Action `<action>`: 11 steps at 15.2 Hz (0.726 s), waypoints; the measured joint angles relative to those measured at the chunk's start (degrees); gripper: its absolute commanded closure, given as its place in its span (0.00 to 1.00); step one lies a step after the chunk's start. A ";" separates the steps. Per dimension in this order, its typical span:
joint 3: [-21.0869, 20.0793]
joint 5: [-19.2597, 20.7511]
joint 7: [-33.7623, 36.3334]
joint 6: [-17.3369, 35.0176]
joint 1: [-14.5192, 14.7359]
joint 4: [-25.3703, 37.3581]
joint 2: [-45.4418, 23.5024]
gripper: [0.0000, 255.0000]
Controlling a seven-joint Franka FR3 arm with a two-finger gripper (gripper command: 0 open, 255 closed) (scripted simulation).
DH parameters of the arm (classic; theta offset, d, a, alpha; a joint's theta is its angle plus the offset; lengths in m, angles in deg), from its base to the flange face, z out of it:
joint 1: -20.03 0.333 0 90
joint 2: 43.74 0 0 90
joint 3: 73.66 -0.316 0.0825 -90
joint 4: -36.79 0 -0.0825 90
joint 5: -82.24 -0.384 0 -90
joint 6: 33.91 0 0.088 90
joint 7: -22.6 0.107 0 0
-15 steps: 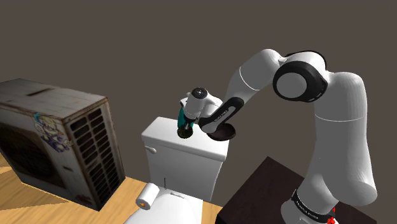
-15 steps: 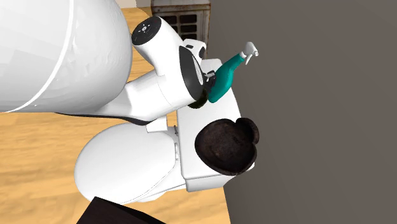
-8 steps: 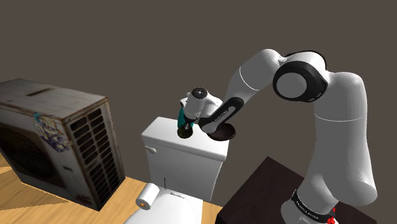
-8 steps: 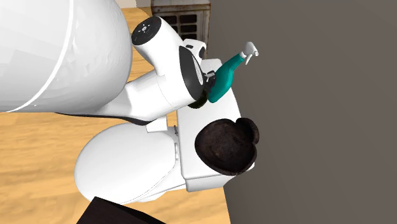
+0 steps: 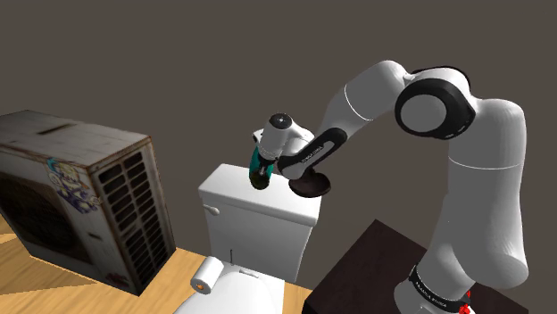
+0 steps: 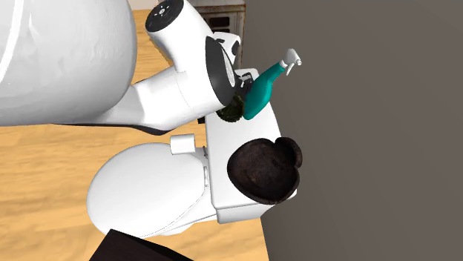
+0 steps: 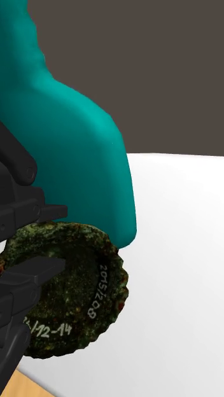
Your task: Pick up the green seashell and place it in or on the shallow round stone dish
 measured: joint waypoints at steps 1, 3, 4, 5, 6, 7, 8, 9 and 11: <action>-0.14 -0.18 -0.24 -0.49 -0.03 0.10 0.38 1.00; -0.56 -0.80 -1.24 -1.71 -0.34 0.22 1.55 1.00; -0.71 -1.02 -1.56 -2.28 -0.39 0.25 2.11 1.00; -0.86 -1.25 -1.91 -2.82 -0.45 0.32 2.60 1.00; -1.03 -1.51 -2.27 -3.43 -0.50 0.44 3.10 1.00; -1.16 -1.75 -2.65 -4.01 -0.56 0.47 3.66 1.00; -1.30 -2.04 -3.13 -4.58 -0.69 0.51 4.24 1.00; -1.43 -2.32 -3.63 -5.21 -0.81 0.50 4.94 1.00; -1.77 -2.97 -4.47 -6.62 -0.90 1.03 5.86 1.00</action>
